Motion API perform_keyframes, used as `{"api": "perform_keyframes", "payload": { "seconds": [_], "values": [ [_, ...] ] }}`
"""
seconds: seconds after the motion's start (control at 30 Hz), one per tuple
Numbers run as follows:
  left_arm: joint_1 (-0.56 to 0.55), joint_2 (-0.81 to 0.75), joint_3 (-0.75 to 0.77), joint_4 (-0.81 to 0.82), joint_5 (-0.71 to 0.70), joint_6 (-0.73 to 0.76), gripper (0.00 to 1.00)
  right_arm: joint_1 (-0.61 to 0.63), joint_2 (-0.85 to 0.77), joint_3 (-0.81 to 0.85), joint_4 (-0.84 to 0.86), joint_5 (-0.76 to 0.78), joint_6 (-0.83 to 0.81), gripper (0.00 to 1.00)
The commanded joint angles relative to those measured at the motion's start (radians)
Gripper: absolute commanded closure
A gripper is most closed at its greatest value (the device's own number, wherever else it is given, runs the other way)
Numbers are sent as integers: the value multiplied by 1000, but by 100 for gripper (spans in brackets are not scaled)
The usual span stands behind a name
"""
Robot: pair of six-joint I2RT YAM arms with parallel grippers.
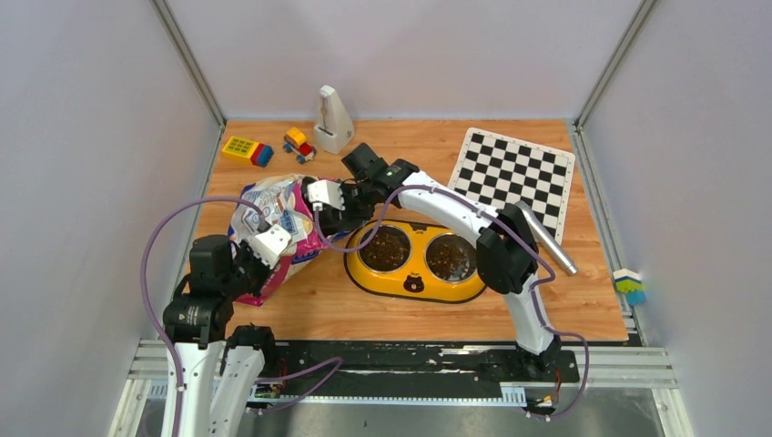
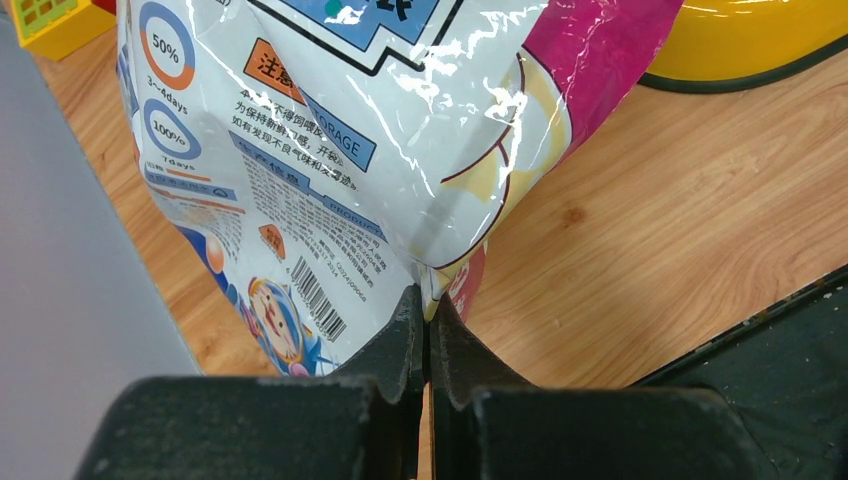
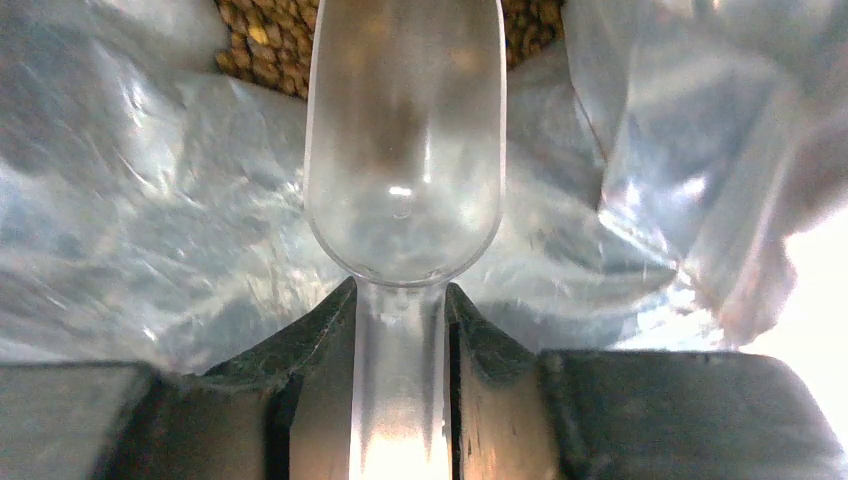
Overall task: Serve the pet food
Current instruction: Collect the pet food from the pet food bag.
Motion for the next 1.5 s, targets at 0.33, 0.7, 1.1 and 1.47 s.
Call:
{"api": "perform_keyframes", "payload": {
  "seconds": [0.33, 0.7, 1.1, 1.47],
  "values": [
    [6, -15, 35, 120, 37, -11, 100, -4, 109, 75, -113, -90, -46, 100],
    [7, -16, 35, 120, 38, -10, 100, 62, 272, 296, -146, -87, -12, 100],
    [6, -18, 35, 122, 37, -12, 100, 94, 296, 266, 56, -230, 231, 100],
    [6, -17, 34, 127, 24, -19, 100, 65, 117, 196, 108, -289, 354, 100]
  ]
}}
